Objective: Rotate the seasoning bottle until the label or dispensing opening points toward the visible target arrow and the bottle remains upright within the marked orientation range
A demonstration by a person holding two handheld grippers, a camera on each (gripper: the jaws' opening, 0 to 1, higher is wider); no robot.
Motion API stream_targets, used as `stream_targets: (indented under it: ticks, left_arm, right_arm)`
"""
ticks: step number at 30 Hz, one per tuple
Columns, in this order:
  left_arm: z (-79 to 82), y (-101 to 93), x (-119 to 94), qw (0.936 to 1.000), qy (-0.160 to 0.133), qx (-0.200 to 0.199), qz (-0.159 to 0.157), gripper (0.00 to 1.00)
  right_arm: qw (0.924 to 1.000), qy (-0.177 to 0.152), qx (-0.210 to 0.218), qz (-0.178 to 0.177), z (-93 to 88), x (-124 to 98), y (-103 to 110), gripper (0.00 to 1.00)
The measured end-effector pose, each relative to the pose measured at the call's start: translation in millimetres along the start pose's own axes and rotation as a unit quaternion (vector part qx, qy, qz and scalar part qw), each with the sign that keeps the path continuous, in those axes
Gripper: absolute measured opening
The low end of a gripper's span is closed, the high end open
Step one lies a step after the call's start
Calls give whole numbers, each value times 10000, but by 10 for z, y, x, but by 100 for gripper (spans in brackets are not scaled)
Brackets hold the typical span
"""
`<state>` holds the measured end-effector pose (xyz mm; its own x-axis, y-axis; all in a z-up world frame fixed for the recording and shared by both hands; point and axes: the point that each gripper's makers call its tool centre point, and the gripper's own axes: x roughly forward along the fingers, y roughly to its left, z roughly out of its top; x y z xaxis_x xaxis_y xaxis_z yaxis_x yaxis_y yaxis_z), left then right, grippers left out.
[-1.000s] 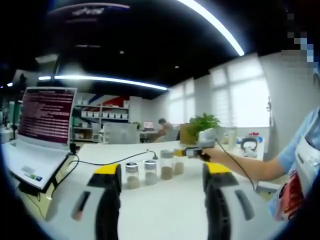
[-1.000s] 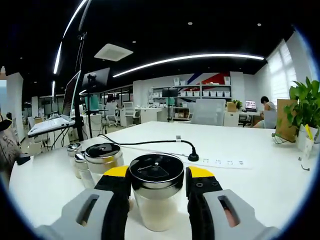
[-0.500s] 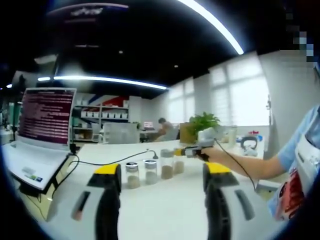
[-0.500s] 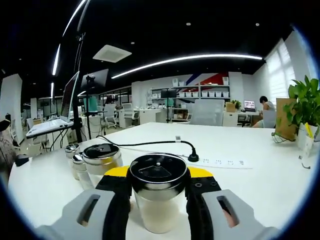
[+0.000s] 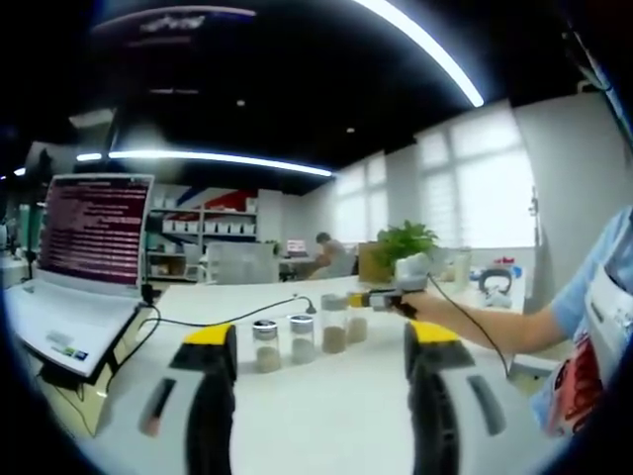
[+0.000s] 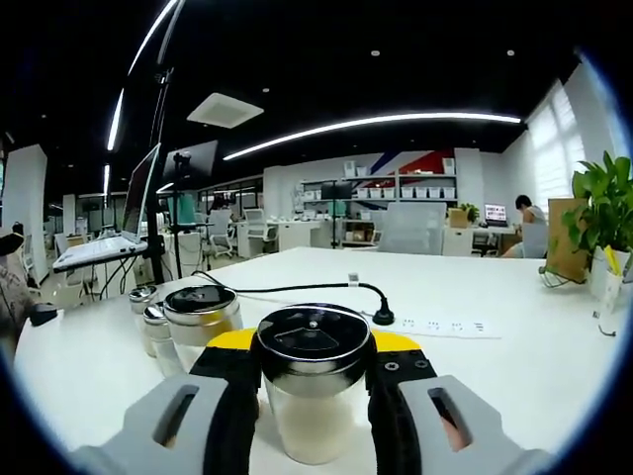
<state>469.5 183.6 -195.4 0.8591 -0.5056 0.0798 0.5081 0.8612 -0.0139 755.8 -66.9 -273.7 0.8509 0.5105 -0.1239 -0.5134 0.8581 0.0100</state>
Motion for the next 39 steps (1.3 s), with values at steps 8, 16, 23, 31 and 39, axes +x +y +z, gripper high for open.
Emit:
stream_targets:
  ticks: [8,16,23,31,39]
  left_arm:
    - [-2,-8,10,10000,12,5,-14,72]
    - [13,-4,-1,10000,-8,-24,-7,72]
    - [15,56,-9,10000,-31,-57,74,72]
    - [-17,58,15,9999,17,-103,59,72]
    - [-29,43,28,9999,43,-106,47,72]
  right_arm:
    - [10000,20,25,-32,-2,-7,-9,41]
    - [10000,-20,19,-73,4,-21,-28,41]
    - [10000,-24,-78,-46,4,-38,-34,40]
    - [9997,-55,-234,-2,128,-129,-2,40]
    - [9998,-58,-148,104,235,-279,81,40]
